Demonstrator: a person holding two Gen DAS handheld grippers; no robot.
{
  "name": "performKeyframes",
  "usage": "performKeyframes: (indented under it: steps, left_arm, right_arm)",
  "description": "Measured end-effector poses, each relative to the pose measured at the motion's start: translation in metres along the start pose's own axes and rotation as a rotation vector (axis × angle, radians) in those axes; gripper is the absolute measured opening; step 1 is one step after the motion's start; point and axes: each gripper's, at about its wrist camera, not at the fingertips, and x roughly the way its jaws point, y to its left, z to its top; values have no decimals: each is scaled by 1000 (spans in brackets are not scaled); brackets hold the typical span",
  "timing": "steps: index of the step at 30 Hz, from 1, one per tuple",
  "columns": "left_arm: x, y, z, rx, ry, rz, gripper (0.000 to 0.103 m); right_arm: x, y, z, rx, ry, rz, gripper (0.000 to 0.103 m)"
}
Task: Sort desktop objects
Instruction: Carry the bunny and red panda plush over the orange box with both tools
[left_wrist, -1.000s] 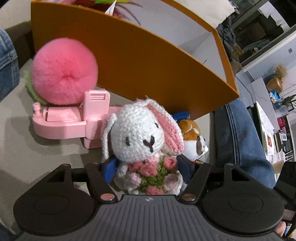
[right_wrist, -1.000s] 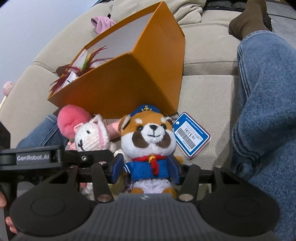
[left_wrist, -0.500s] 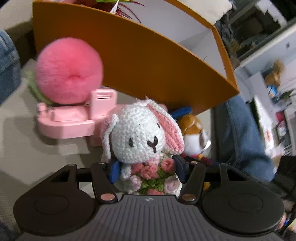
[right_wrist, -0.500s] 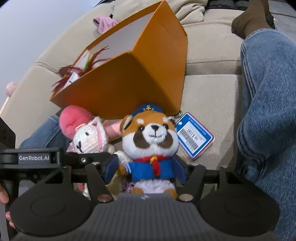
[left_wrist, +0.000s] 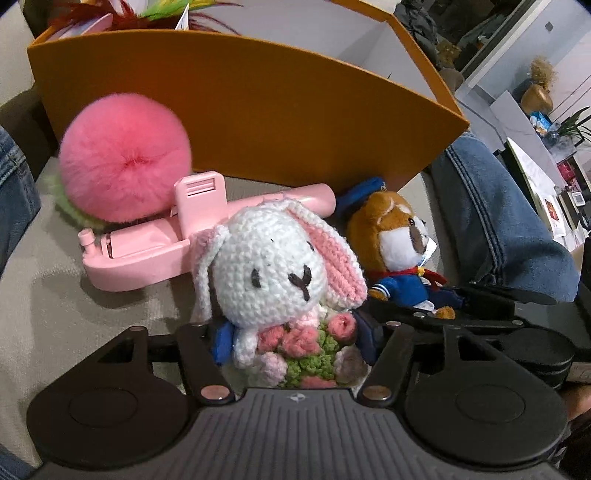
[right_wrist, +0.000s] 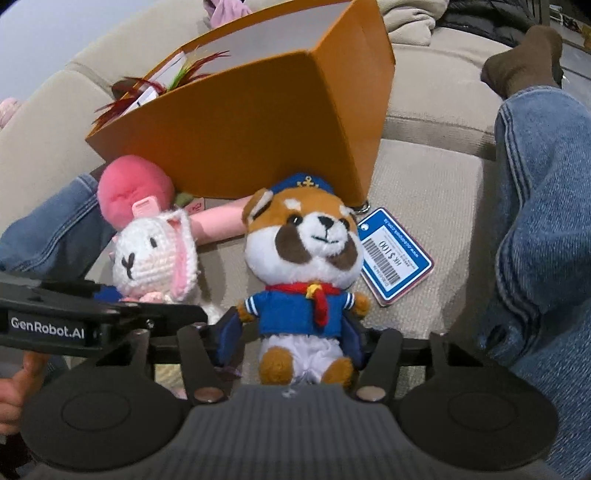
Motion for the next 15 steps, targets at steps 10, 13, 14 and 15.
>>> performKeyframes:
  steps: [10,13,14,15]
  left_arm:
    - [-40,2,-4,29,-39,-35,61]
    - [-60,0,0,44,-60,-68,61]
    - [-65,-3,0,48,-69,-81,61]
    - [-74,-4,3,57,-84,-94,61]
  right_arm:
    - [-37,12,-7,-36,-90,-11,44]
    - [-57,21,-6,-47,-126,-1,44]
    - [-65,24,-5,-51,-142,5,44]
    - [-74,27,-2,-54,-162,16,44]
